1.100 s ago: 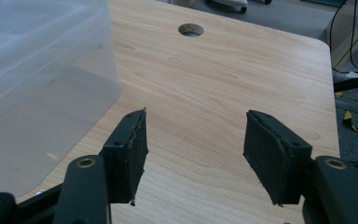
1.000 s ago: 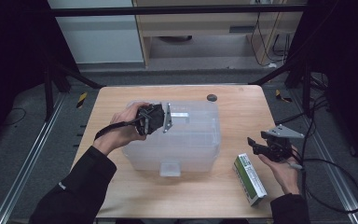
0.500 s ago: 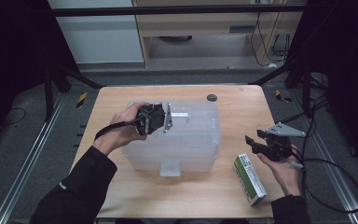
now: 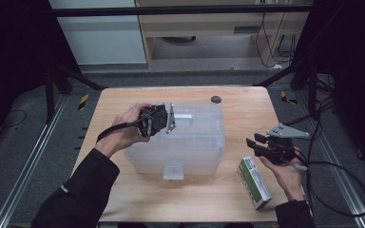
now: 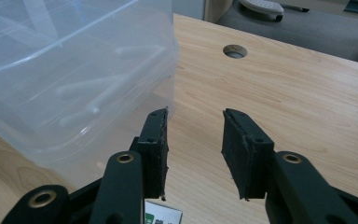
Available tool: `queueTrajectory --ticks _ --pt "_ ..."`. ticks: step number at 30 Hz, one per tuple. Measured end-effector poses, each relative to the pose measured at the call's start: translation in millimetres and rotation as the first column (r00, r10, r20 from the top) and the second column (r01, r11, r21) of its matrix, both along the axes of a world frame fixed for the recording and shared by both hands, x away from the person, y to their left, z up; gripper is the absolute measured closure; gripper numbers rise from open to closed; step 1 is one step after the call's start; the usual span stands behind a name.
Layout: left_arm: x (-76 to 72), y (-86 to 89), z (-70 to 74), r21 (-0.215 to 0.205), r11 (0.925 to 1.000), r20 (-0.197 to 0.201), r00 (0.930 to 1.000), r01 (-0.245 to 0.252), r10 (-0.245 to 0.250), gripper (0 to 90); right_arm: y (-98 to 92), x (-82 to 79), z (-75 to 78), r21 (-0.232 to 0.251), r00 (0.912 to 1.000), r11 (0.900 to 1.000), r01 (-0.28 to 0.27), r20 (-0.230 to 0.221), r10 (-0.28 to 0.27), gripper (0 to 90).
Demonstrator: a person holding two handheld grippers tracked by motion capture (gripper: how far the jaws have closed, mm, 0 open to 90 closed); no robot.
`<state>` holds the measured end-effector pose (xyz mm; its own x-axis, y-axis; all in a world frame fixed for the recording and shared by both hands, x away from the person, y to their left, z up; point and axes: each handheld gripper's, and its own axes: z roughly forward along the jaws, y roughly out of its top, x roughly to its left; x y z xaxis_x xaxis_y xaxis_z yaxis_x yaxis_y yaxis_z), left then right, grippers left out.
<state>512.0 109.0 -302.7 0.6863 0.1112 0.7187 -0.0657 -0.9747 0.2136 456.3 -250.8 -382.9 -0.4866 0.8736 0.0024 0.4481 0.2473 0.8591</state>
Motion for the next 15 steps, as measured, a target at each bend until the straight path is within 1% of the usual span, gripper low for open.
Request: queueTrajectory --ticks 6,10,12,15 --pt "1.1 -0.5 0.9 0.000 1.0000 -0.001 1.0000 -0.004 0.004 72.1 5.4 -2.8 3.8 0.011 0.9998 1.000 -0.022 -0.003 0.022 64.9" --pt "2.6 -0.9 2.7 -0.005 0.9999 0.006 0.9999 -0.011 0.011 71.9 8.1 -4.3 5.9 0.017 0.9994 0.999 -0.034 0.004 0.033 67.6" --pt "3.8 -1.0 3.8 -0.006 0.9999 0.005 0.9999 -0.012 0.012 71.9 8.7 -4.6 5.9 0.028 0.9991 0.999 -0.041 -0.005 0.041 68.9" --pt "4.5 -1.4 4.7 -0.004 0.9999 0.007 0.9998 -0.016 0.016 71.8 9.9 -4.5 5.4 0.032 0.9988 0.998 -0.045 -0.018 0.045 71.9"
